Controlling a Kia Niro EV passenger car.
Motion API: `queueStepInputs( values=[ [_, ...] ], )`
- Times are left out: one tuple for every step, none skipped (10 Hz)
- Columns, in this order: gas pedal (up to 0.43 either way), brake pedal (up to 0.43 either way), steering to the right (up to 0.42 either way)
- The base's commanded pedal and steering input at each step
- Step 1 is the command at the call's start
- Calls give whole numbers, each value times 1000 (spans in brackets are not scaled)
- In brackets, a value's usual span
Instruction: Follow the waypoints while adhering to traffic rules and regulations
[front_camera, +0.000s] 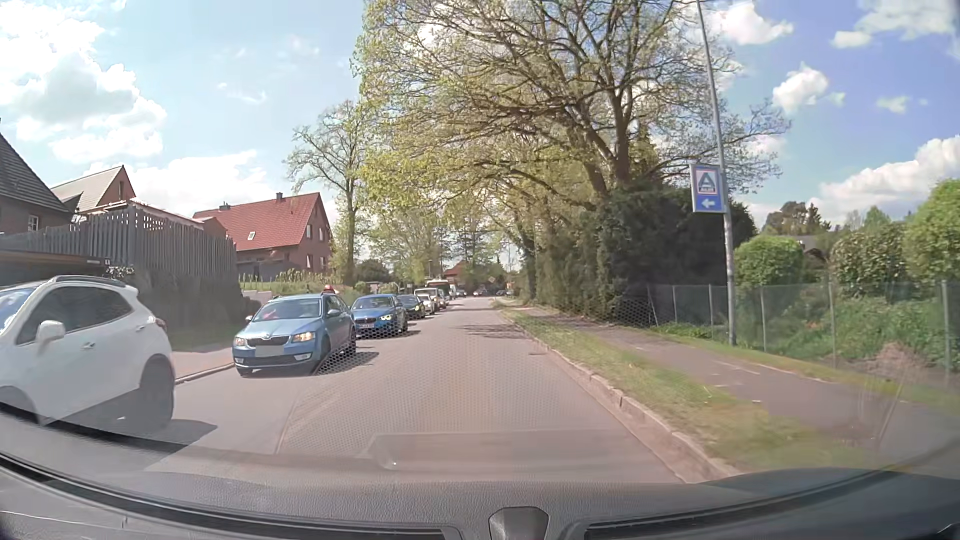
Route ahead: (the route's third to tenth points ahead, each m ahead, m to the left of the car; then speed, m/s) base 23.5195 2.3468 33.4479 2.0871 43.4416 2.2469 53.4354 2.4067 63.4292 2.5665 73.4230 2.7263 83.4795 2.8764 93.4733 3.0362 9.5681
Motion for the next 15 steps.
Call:
queueStepInputs(
  values=[
    [98, 0, -4],
    [98, 0, -4],
    [98, 0, -4],
    [98, 0, -4],
    [98, 0, -4],
    [98, 0, -4],
    [98, 0, -4],
    [98, 0, -4],
    [98, 0, -4],
    [98, 0, -4],
    [98, 0, -5],
    [98, 0, -5],
    [98, 0, -5],
    [98, 0, -5],
    [98, 0, -5]
  ],
)
